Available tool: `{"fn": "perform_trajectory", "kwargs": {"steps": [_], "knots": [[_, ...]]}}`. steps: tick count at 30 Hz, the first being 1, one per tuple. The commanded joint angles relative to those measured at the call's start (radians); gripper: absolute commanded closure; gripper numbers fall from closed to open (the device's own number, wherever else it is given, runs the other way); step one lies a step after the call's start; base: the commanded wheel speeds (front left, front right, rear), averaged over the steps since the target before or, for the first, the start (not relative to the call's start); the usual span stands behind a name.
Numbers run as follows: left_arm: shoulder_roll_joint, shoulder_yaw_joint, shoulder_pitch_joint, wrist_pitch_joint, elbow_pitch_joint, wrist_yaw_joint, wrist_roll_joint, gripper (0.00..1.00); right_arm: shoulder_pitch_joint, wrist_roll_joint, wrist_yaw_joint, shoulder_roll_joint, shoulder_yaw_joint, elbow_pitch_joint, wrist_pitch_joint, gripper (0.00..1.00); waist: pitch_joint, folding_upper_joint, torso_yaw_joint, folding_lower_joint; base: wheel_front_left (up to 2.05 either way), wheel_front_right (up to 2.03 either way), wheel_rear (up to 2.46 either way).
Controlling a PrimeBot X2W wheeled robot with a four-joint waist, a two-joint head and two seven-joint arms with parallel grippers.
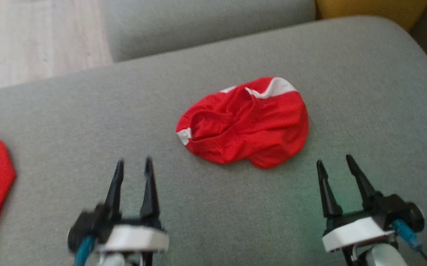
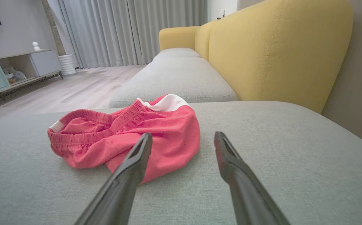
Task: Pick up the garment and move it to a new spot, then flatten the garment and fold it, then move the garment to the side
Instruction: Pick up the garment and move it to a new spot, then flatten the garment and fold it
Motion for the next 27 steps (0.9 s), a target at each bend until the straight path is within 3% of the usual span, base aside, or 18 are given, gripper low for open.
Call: {"fn": "perform_trajectory", "kwargs": {"steps": [1, 9, 17, 27], "knots": [[0.003, 0.049, 0.023, -0.009, -0.09, 0.025, 0.024, 0.0, -0.012, 0.003, 0.007, -0.003, 0.035, -0.036, 0.001, 0.0, -0.061, -0.0001, 0.049, 0.0003, 0.0, 0.0, 0.0], [0.003, 0.09, 0.23, -0.009, -0.214, 0.097, 0.113, 0.0, 0.053, -0.006, 0.007, -0.009, 0.054, -0.055, 0.001, 0.0, -0.121, -0.0001, 0.081, 0.0003, 0.0, 0.0, 0.0], [0.003, 0.085, 0.284, -0.009, -0.236, 0.158, 0.191, 0.0, 0.079, -0.002, 0.007, -0.007, 0.067, -0.061, 0.001, 0.0, -0.136, -0.0001, 0.094, 0.0003, 0.0, 0.0, 0.0], [0.003, 0.05, 0.3, -0.009, -0.231, 0.17, 0.214, 0.0, 0.083, 0.0, 0.007, -0.01, 0.069, -0.062, 0.001, 0.0, -0.134, -0.0001, 0.113, 0.0003, 0.0, 0.0, 0.0]]}}
